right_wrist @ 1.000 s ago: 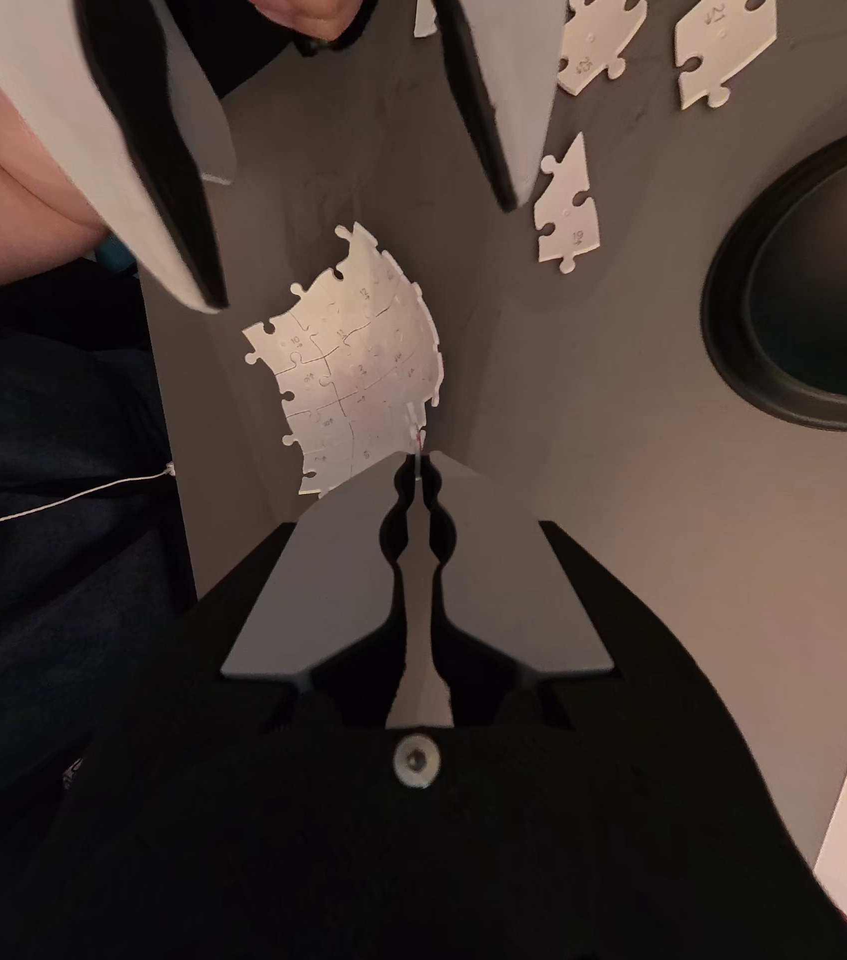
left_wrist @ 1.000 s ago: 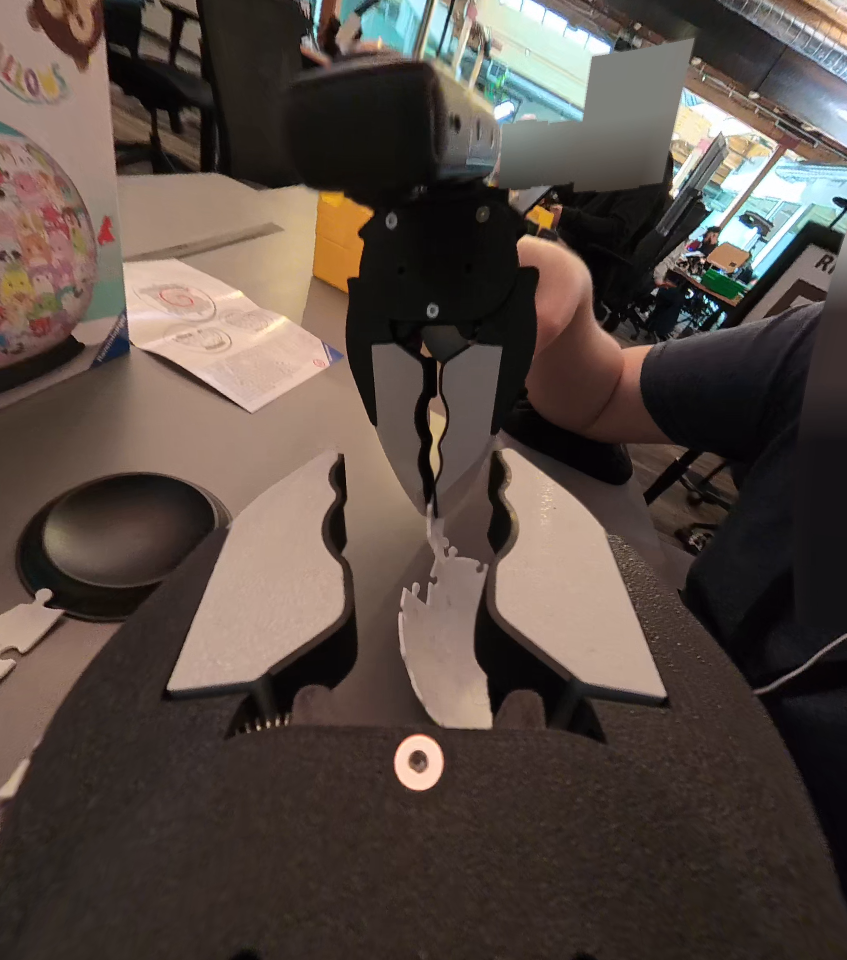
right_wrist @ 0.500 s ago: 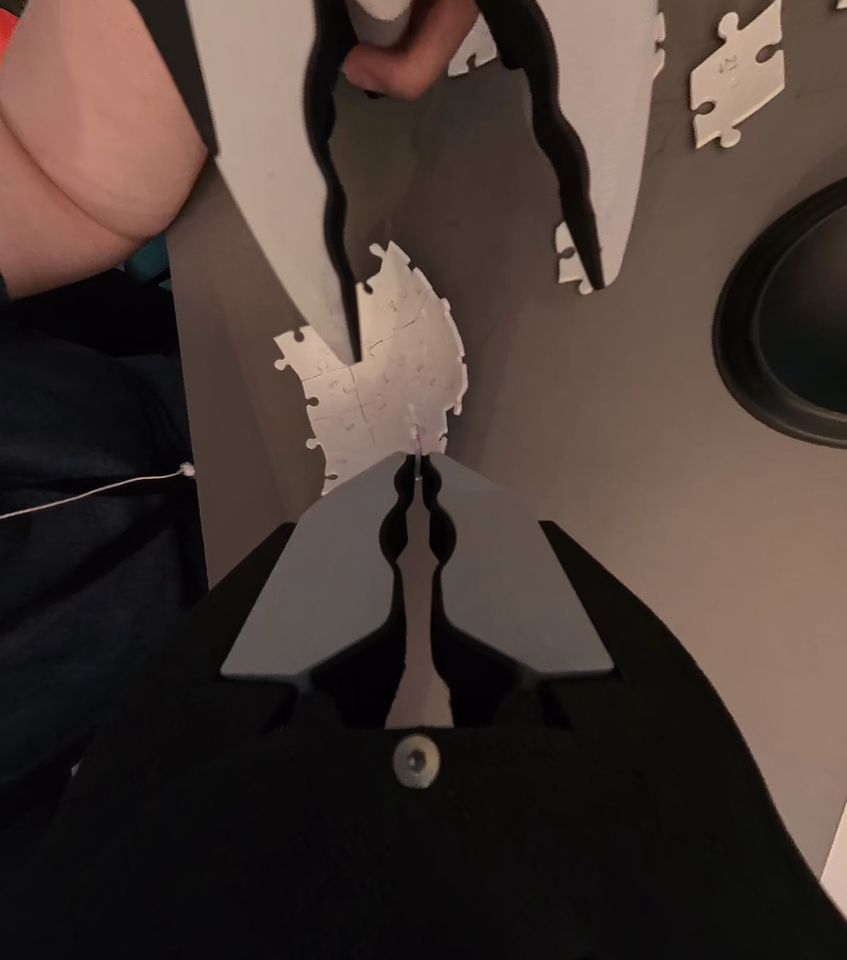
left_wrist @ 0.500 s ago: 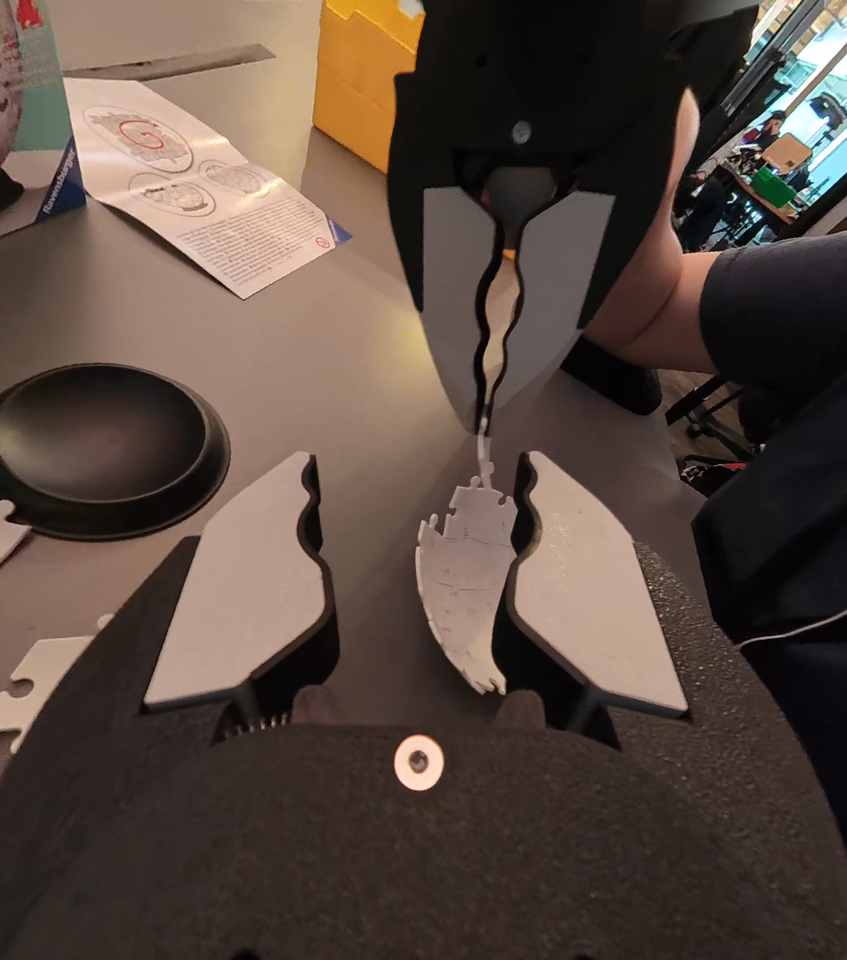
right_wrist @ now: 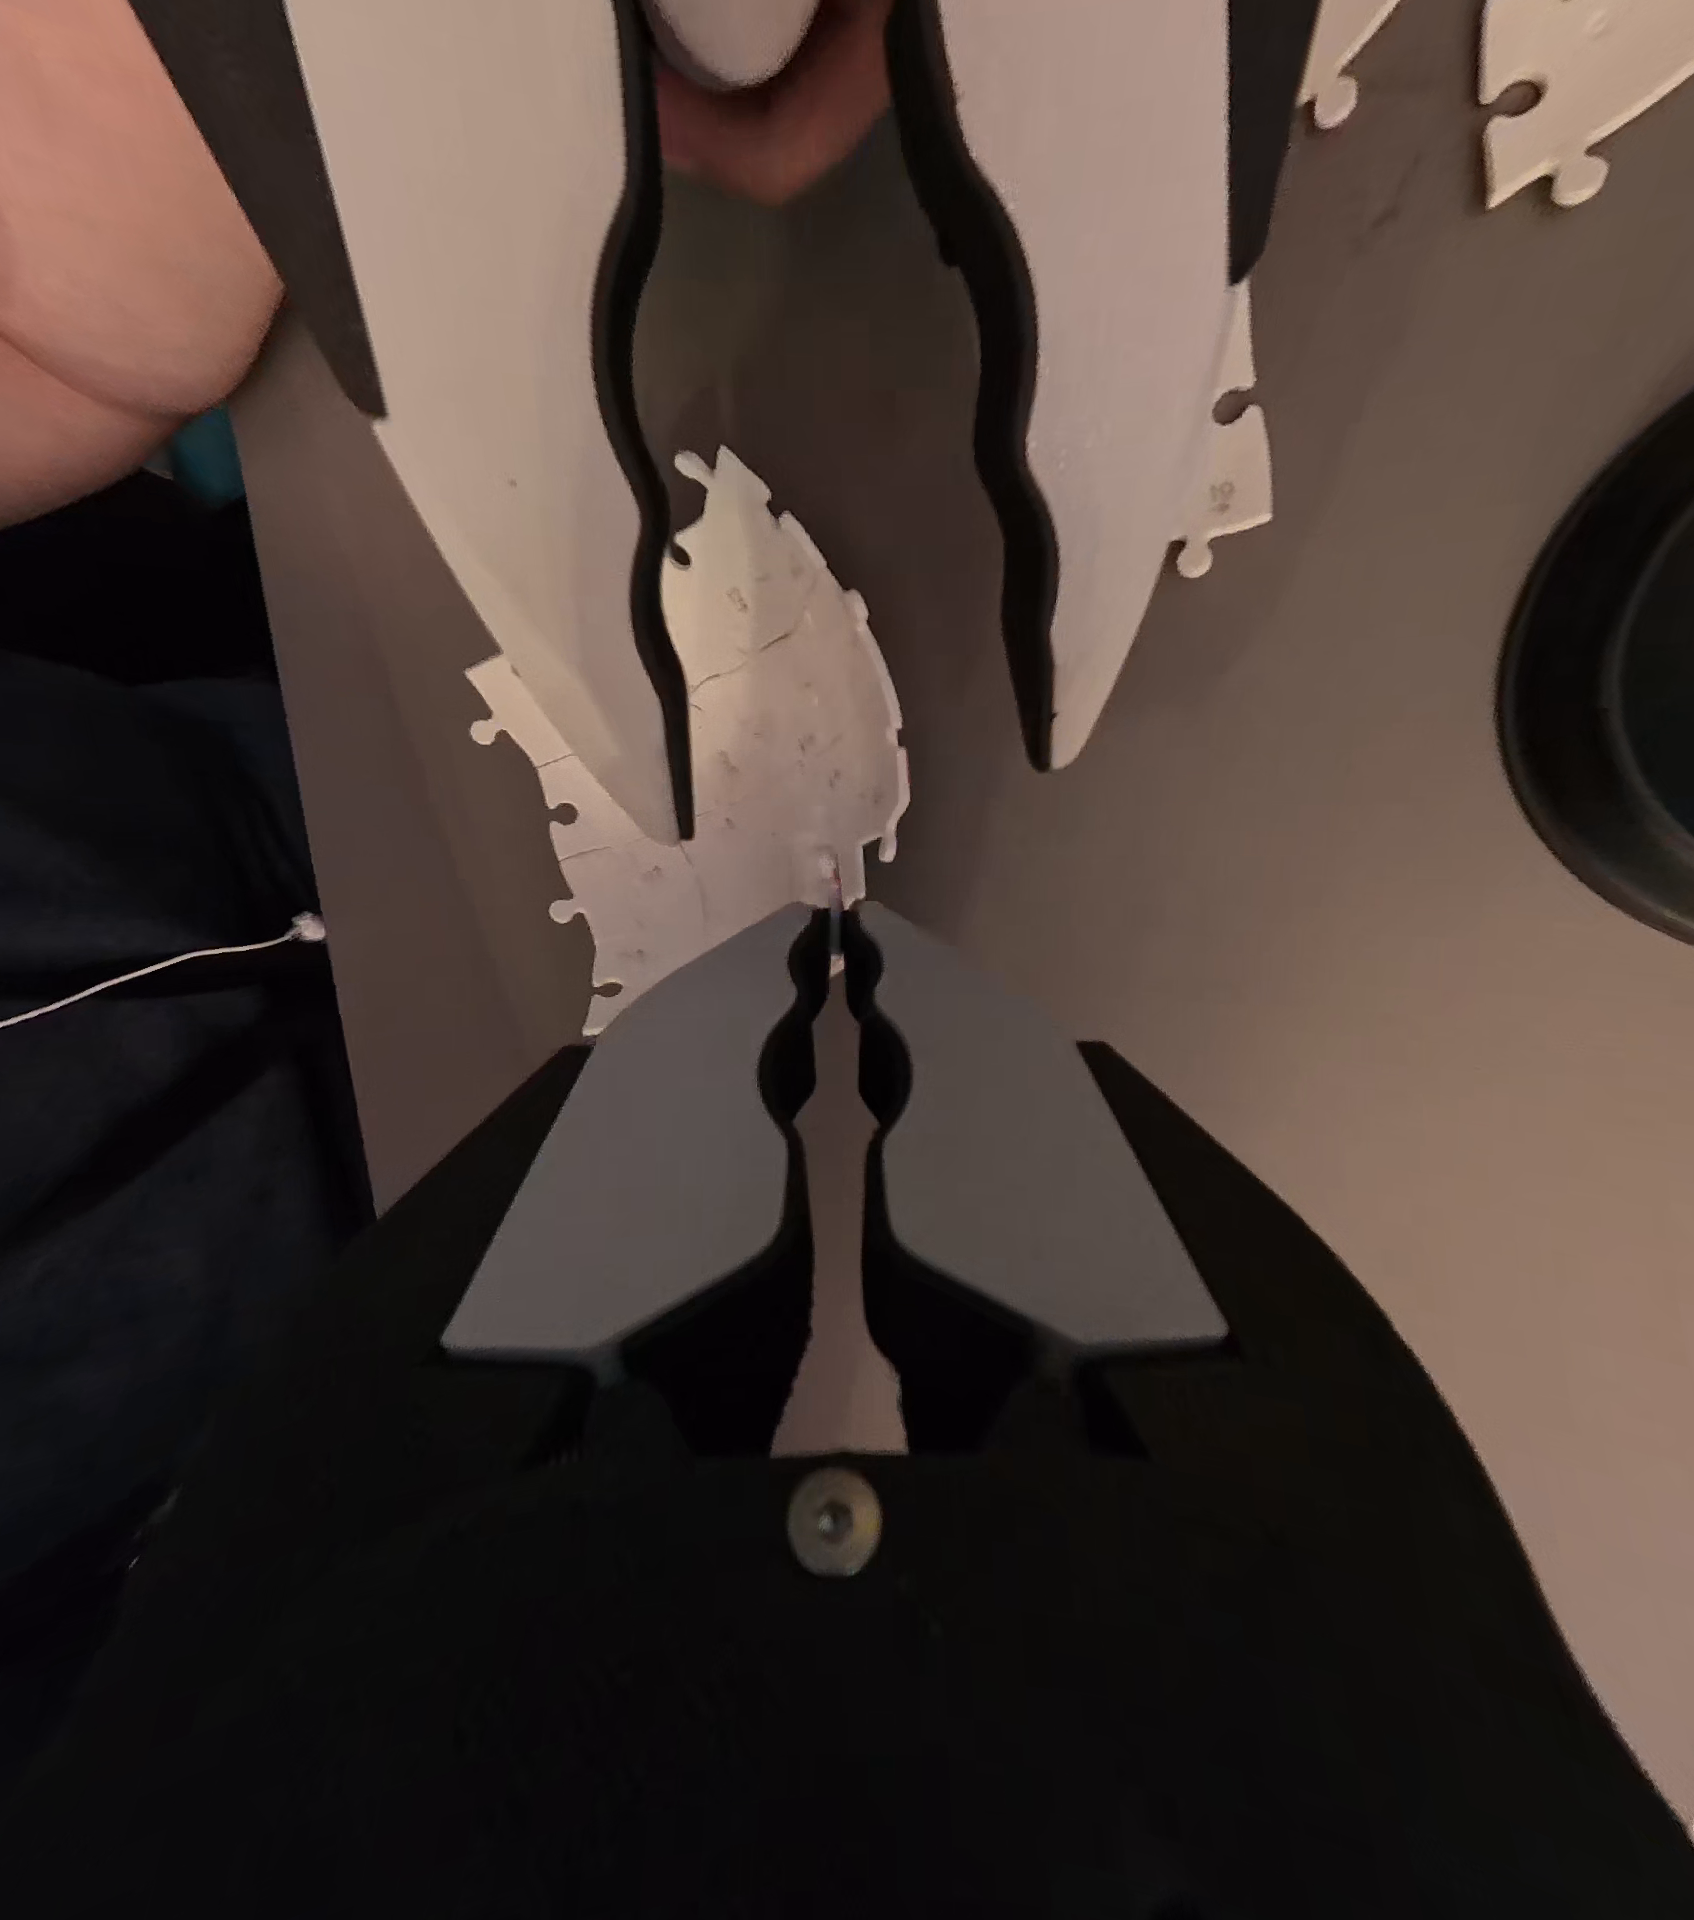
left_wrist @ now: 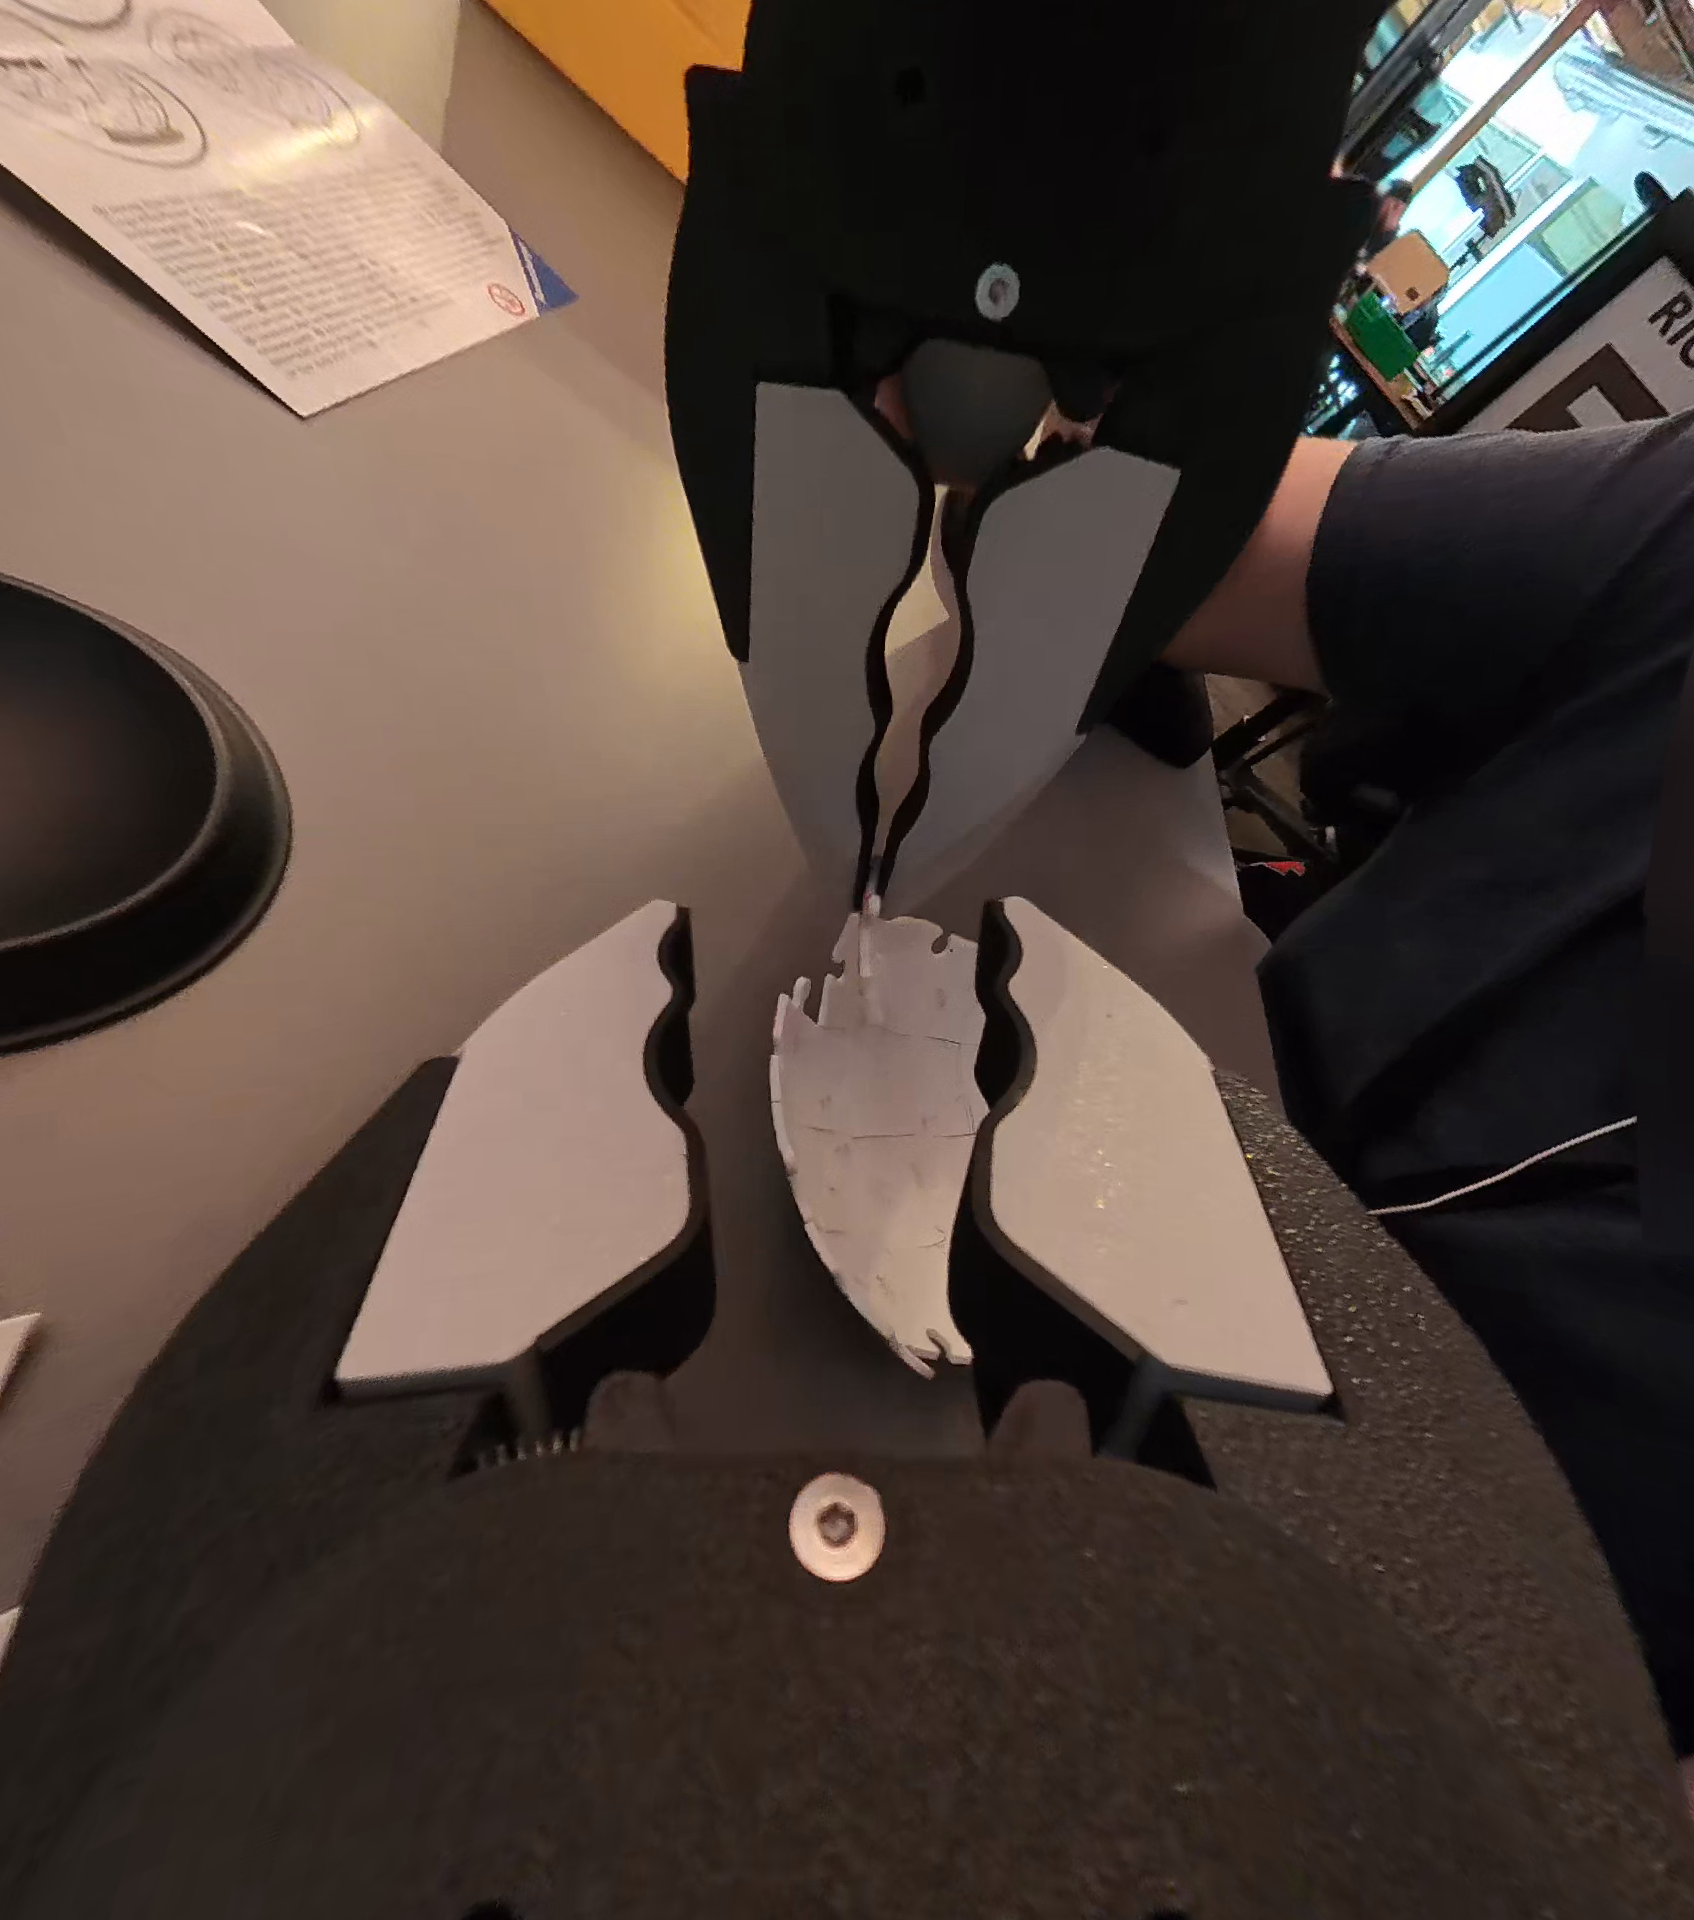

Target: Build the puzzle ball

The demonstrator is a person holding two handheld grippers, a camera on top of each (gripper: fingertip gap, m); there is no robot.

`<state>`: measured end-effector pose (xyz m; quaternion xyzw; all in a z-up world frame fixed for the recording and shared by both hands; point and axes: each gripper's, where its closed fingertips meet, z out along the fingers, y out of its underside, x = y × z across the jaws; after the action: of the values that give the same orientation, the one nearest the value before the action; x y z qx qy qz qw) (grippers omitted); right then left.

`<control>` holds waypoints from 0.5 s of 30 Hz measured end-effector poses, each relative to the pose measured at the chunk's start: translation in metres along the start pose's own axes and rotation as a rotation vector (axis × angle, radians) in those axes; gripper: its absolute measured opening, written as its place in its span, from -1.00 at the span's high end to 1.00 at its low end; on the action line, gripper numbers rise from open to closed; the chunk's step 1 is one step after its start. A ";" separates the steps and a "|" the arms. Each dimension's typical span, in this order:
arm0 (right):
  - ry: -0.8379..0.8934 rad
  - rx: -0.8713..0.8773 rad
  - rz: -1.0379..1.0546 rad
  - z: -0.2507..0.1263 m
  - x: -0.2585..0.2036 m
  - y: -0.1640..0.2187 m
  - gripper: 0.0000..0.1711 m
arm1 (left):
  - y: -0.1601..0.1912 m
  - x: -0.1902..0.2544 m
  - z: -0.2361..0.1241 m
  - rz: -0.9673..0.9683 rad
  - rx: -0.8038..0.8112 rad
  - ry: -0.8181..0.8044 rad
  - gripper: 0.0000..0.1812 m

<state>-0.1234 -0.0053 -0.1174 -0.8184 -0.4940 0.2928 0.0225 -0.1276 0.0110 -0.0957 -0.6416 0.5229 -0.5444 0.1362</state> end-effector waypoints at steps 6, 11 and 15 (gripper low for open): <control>0.009 -0.007 0.023 0.002 0.005 0.002 0.96 | 0.015 -0.006 0.006 -0.005 -0.084 -0.013 0.49; 0.007 -0.026 0.039 0.006 0.007 0.005 0.96 | 0.019 -0.009 0.009 0.004 -0.107 -0.023 0.55; 0.010 -0.037 0.043 0.008 0.008 0.006 0.96 | 0.024 -0.012 0.013 -0.006 -0.133 -0.025 0.59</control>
<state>-0.1199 -0.0039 -0.1292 -0.8305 -0.4816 0.2797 0.0035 -0.1278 0.0061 -0.1247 -0.6574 0.5544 -0.5008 0.0982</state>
